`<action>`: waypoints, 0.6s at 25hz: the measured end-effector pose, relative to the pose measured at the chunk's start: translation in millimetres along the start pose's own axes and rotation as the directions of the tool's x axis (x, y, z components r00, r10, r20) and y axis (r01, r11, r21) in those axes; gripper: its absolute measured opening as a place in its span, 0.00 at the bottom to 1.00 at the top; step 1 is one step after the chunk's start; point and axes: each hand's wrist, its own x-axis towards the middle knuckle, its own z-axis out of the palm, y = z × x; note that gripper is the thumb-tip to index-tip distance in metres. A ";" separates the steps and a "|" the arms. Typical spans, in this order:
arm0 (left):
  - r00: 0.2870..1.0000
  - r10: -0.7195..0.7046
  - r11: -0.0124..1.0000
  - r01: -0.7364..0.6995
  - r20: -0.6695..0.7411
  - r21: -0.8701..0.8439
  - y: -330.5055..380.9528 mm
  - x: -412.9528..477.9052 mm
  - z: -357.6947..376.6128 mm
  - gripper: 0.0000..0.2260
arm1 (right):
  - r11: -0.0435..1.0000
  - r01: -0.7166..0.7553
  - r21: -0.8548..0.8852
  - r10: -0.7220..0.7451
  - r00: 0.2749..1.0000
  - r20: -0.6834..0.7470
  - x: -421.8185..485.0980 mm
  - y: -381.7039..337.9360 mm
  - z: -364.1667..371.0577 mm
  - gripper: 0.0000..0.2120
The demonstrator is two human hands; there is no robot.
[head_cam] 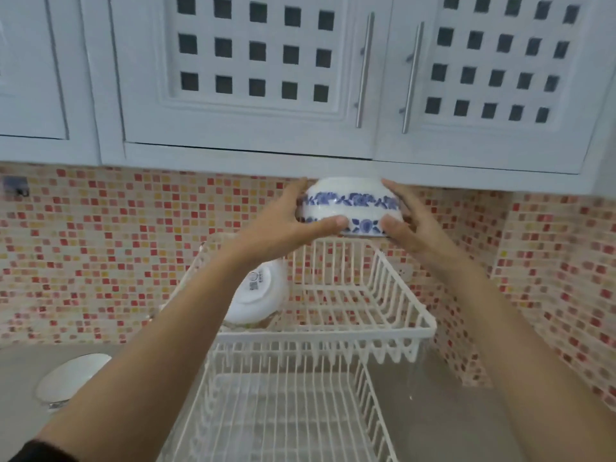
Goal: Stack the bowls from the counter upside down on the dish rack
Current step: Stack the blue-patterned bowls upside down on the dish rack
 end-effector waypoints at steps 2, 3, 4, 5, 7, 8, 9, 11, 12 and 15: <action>0.989 -0.066 0.987 0.045 0.134 0.152 -13.2 22.5 18.4 0.45 | 0.998 -0.047 -0.036 0.050 0.994 0.095 6.8 35.1 -15.6 0.38; 0.975 -0.124 0.974 0.083 0.186 0.212 -20.6 31.5 26.0 0.47 | 0.996 -0.081 -0.042 0.087 0.983 0.161 10.6 51.2 -19.5 0.40; 0.957 -0.178 0.959 0.116 0.231 0.260 -28.2 39.6 33.2 0.48 | 0.990 -0.114 -0.080 0.129 0.966 0.226 15.4 66.2 -21.9 0.43; 0.937 -0.224 0.936 0.130 0.269 0.326 -33.7 45.3 39.9 0.48 | 0.979 -0.133 -0.157 0.173 0.944 0.282 21.3 81.4 -22.3 0.47; 0.894 -0.310 0.858 0.117 0.322 0.501 -43.5 56.1 54.9 0.52 | 0.930 -0.109 -0.350 0.239 0.904 0.354 34.1 105.4 -19.2 0.53; 0.874 -0.351 0.818 0.112 0.336 0.564 -47.3 61.0 61.6 0.53 | 0.898 -0.072 -0.433 0.251 0.893 0.374 39.9 113.7 -16.3 0.55; 0.852 -0.390 0.788 0.114 0.348 0.605 -49.4 65.0 67.7 0.53 | 0.871 -0.032 -0.490 0.252 0.886 0.390 45.3 119.5 -13.3 0.55; 0.819 -0.445 0.743 0.112 0.362 0.659 -53.5 71.1 78.9 0.49 | 0.833 0.020 -0.554 0.266 0.862 0.432 53.5 125.3 -8.6 0.53; 0.803 -0.470 0.721 0.111 0.365 0.684 -56.3 72.9 84.1 0.47 | 0.811 0.041 -0.584 0.288 0.841 0.458 55.7 124.8 -6.4 0.50; 0.771 -0.548 0.649 0.145 0.326 0.747 -63.8 75.7 96.6 0.46 | 0.723 0.084 -0.686 0.361 0.801 0.478 57.8 128.4 2.3 0.50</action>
